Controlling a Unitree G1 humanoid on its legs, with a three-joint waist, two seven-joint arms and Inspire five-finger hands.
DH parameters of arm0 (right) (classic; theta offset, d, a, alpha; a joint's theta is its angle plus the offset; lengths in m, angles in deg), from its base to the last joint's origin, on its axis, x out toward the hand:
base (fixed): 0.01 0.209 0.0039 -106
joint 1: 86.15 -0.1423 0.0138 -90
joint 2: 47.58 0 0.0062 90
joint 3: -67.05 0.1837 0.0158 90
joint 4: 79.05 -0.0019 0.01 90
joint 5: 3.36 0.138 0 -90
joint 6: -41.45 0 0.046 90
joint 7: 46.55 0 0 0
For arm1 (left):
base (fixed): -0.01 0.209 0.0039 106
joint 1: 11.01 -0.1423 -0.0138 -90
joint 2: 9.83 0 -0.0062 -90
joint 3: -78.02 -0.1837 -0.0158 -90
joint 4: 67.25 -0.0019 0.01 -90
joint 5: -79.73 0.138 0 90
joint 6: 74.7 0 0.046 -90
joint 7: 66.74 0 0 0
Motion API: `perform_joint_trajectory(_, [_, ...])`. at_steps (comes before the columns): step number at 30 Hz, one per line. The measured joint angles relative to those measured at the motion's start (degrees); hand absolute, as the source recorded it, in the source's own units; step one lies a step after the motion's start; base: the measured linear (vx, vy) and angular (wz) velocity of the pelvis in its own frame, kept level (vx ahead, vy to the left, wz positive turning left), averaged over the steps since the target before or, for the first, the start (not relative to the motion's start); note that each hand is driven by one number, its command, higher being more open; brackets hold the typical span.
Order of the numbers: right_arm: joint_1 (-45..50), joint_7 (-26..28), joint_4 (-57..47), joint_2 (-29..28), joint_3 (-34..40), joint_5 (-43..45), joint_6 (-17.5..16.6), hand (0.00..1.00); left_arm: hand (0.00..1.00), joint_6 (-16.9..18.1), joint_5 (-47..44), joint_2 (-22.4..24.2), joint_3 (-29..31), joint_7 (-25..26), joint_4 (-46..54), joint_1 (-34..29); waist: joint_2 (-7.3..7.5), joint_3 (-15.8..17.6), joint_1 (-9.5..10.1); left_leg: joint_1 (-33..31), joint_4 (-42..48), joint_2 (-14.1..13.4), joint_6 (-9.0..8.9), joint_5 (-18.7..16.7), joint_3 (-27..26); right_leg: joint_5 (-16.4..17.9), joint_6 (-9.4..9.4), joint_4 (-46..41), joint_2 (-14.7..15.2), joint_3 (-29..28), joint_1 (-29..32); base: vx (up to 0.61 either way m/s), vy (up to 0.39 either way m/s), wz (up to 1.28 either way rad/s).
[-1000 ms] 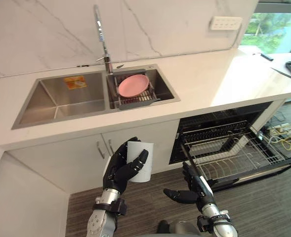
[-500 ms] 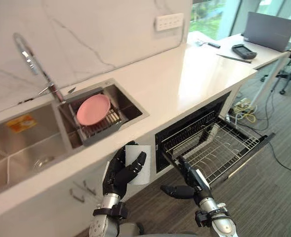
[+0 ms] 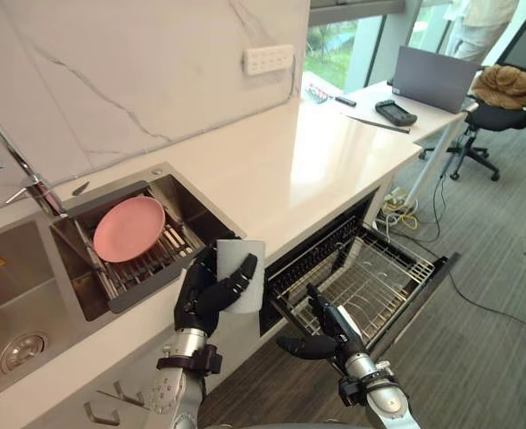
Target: Walk over to the sink, pick up the cup, carry it to the dishwasher, place the cup inside the dishwasher, then close the dishwasher door
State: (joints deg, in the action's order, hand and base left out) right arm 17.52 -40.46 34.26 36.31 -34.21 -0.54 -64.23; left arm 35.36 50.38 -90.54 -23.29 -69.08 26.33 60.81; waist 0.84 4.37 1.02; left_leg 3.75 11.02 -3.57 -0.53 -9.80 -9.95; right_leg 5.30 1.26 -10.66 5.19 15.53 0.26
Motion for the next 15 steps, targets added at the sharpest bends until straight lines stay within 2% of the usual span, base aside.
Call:
perform_joint_trajectory(7, [0.0,-2.0,-0.9,-1.0,2.0,-0.2,0.0,1.0,0.0,0.0,0.2,0.3,-1.0,-0.5,0.0,0.6,-0.07,0.0,-0.14,0.1,-2.1,-0.2,-0.52,1.5,-0.7,-3.8,-0.1,6.0,-1.3,-0.7,-1.7,-0.01,-0.013,-0.07])
perform_joint_trajectory(13, [0.6,-2.2,-7.8,-2.2,5.1,1.0,-0.1,1.0,0.0,0.1,0.5,0.5,-1.0,-0.6,0.0,0.7,-0.06,0.0,-0.17,1.0,-2.3,0.5,-0.3,1.4,-2.0,-5.5,0.54,8.2,-1.3,-2.6,-2.6,-0.01,0.034,-0.15])
perform_joint_trajectory(15, [1.0,-1.6,-10.6,-2.9,6.4,4.0,-0.6,1.0,0.0,0.4,1.9,0.5,-0.9,-0.6,0.6,0.7,-0.05,0.0,-0.15,1.6,-2.5,0.5,0.01,1.2,-2.8,-5.8,0.75,8.3,-1.2,-3.5,-2.8,-0.02,0.033,-0.18])
